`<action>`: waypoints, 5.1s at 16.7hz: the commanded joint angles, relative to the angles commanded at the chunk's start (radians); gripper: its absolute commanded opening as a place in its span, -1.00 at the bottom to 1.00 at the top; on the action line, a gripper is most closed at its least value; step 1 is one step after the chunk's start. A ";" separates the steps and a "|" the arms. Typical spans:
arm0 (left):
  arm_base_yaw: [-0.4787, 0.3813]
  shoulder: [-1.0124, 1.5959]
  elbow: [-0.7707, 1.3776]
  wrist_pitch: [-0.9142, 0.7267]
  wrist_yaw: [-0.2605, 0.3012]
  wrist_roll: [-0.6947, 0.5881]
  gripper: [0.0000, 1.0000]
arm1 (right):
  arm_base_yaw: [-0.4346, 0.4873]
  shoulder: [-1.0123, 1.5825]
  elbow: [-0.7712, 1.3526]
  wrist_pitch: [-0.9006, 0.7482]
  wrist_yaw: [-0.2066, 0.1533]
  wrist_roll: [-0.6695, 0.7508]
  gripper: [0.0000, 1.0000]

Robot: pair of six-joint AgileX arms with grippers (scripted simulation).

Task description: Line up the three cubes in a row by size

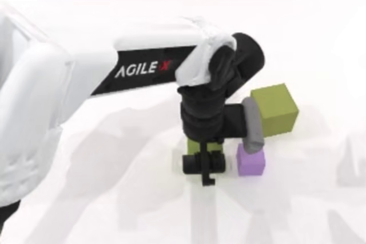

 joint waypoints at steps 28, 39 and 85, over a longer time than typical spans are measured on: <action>0.005 -0.009 0.036 -0.042 -0.001 0.000 1.00 | 0.000 0.000 0.000 0.000 0.000 0.000 1.00; 0.016 -0.059 0.182 -0.244 -0.001 -0.002 1.00 | 0.000 0.000 0.000 0.000 0.000 0.000 1.00; 0.824 -2.194 -1.624 0.988 -0.007 -0.765 1.00 | 0.426 2.282 1.677 -0.965 0.004 0.182 1.00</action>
